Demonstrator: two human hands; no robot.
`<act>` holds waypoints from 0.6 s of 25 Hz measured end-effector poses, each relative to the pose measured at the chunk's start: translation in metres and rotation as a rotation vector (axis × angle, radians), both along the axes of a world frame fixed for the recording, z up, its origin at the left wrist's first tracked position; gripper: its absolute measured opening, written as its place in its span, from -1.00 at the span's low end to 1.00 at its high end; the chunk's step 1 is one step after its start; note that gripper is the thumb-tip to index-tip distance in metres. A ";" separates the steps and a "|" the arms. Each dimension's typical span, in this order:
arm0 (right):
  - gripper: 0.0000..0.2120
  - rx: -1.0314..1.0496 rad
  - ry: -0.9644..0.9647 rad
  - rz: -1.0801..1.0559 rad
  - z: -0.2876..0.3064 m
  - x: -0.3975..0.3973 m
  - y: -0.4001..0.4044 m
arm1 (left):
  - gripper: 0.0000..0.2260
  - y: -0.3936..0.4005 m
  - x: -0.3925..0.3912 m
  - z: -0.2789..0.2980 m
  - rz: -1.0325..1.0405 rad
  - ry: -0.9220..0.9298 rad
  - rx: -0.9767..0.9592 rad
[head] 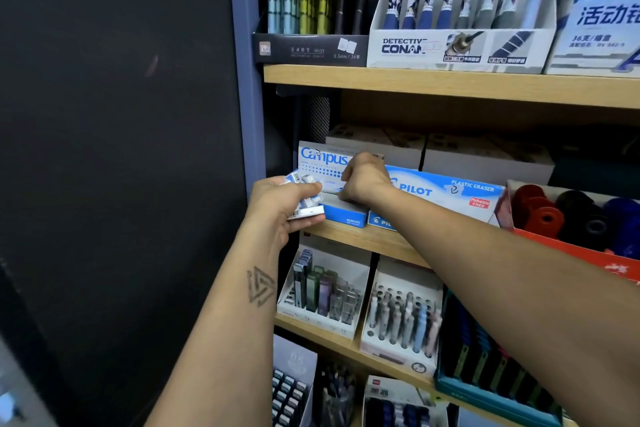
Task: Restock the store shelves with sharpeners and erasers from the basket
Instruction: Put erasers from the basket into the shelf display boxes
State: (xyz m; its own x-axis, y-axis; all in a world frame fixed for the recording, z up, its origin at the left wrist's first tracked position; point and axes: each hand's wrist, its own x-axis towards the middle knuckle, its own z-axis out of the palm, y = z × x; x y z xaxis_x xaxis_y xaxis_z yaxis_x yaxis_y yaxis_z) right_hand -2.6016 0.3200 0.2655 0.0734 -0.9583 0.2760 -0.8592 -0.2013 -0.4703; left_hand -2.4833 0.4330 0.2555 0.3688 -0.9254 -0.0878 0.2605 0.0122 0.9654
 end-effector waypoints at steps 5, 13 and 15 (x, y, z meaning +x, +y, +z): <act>-0.83 -0.072 -0.047 -0.009 0.001 -0.005 -0.001 | -0.66 -0.001 -0.001 0.000 0.002 0.018 0.009; -0.74 0.034 -0.076 0.017 0.001 -0.005 -0.007 | -0.63 0.001 0.000 -0.002 -0.001 0.075 0.008; -0.70 0.005 0.052 0.009 0.003 -0.003 -0.006 | -0.60 0.001 0.000 -0.001 -0.003 0.078 0.007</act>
State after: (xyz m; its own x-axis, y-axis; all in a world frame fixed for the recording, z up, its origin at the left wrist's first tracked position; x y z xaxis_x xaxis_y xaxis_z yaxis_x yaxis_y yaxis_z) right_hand -2.6043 0.3141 0.2682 0.0965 -0.9589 0.2670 -0.8806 -0.2073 -0.4261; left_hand -2.4833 0.4344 0.2543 0.3576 -0.9258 -0.1229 0.3348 0.0042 0.9423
